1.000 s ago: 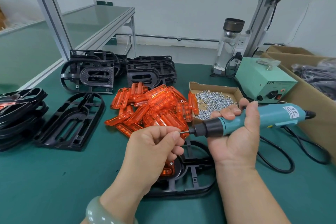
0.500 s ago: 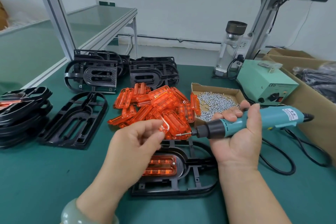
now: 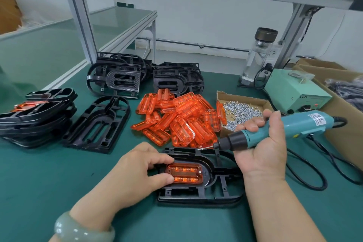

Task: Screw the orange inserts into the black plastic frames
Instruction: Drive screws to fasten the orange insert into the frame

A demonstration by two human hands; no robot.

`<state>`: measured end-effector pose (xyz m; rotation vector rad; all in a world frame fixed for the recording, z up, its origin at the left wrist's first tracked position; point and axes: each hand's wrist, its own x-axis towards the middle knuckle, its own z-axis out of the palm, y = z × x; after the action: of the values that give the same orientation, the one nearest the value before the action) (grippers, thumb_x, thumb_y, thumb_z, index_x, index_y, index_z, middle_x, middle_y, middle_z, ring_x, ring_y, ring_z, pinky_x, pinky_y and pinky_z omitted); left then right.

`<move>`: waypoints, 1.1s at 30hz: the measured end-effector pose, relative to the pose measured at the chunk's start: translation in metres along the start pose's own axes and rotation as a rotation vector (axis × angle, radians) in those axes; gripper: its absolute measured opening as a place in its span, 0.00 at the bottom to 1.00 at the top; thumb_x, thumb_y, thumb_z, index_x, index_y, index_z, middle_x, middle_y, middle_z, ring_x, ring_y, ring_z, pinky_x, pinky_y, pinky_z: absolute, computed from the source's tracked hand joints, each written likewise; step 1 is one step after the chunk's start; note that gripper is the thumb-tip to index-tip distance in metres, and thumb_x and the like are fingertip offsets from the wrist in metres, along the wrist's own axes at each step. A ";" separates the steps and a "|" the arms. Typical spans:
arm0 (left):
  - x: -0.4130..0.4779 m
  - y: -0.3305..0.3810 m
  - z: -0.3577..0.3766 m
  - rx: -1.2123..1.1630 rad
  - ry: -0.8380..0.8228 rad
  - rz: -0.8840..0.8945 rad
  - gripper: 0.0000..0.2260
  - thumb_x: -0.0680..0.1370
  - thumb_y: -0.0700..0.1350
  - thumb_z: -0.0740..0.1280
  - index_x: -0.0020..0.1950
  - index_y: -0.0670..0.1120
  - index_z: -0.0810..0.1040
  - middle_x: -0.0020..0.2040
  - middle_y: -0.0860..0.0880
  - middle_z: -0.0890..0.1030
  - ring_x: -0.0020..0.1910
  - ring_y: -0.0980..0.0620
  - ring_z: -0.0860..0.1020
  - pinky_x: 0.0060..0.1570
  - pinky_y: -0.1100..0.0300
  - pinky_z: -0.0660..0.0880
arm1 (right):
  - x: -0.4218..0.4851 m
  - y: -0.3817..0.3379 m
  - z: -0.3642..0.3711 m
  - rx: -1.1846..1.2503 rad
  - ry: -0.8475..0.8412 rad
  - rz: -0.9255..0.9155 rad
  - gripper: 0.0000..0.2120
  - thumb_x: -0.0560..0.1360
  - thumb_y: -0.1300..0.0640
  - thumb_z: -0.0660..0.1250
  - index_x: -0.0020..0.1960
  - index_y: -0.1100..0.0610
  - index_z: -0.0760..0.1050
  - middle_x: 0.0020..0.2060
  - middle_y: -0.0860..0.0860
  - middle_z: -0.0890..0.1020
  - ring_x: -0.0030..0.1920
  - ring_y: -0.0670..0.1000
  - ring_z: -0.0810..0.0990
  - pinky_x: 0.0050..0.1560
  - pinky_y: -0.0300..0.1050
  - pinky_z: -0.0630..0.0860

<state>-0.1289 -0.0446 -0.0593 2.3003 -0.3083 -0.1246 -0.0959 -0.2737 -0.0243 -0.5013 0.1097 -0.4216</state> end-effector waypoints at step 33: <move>0.002 -0.005 0.002 0.011 0.004 0.036 0.13 0.67 0.56 0.75 0.48 0.69 0.77 0.46 0.60 0.72 0.44 0.66 0.72 0.41 0.76 0.65 | -0.029 0.041 0.036 -0.373 -0.236 -0.011 0.06 0.78 0.63 0.65 0.44 0.54 0.73 0.28 0.48 0.71 0.26 0.46 0.69 0.28 0.37 0.69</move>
<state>-0.1268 -0.0433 -0.0644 2.3044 -0.3487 -0.1001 -0.1001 -0.2131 -0.0124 -0.9154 -0.0440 -0.3507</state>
